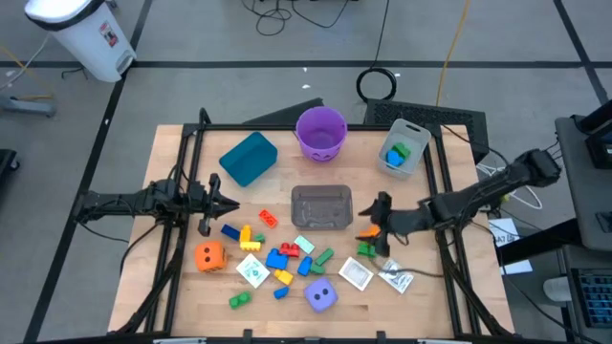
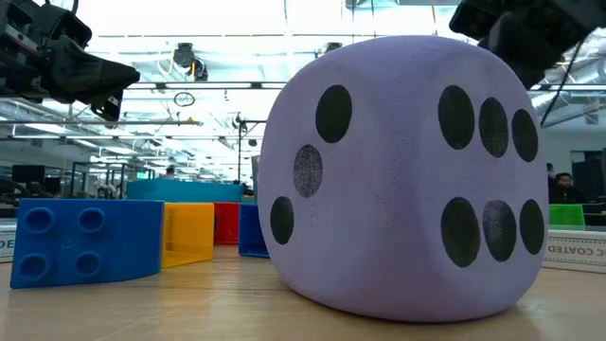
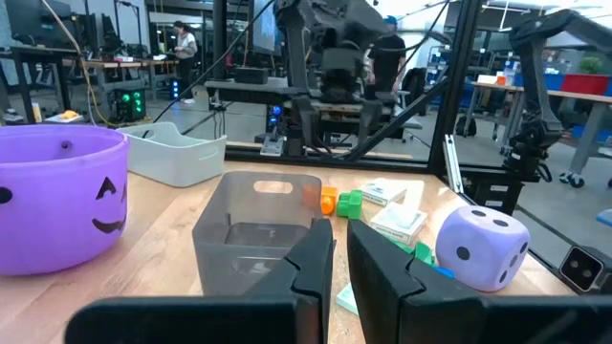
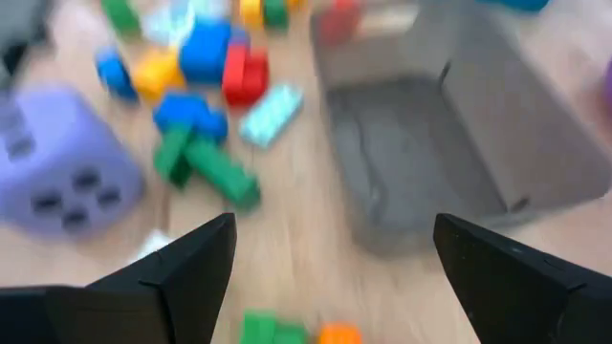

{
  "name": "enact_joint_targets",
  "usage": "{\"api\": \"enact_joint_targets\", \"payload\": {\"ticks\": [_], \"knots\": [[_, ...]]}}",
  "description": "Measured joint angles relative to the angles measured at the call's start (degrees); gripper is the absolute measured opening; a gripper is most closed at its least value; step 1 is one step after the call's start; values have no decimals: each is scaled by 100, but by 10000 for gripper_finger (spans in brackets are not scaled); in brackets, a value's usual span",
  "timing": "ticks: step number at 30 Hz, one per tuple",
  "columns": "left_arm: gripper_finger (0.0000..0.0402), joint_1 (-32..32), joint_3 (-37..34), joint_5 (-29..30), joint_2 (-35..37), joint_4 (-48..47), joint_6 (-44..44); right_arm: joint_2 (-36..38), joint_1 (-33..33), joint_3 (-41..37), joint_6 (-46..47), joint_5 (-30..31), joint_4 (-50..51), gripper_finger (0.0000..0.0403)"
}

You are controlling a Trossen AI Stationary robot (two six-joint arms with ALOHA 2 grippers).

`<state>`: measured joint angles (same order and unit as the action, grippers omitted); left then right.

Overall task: Pick & Place Toys
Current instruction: Put the orange game piece into the white bin

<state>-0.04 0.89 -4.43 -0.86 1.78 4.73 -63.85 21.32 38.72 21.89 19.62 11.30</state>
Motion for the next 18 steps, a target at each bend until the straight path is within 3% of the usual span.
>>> {"api": "enact_joint_targets", "payload": {"ticks": [10, 18], "knots": [[42, 1, 0, 0, 2, 0, 0, -841, 131, 290, -329, -26, 2252, 313], [42, 1, 0, 0, 2, -2, 0, -1090, 136, 290, -791, -635, 2377, 294]]}}
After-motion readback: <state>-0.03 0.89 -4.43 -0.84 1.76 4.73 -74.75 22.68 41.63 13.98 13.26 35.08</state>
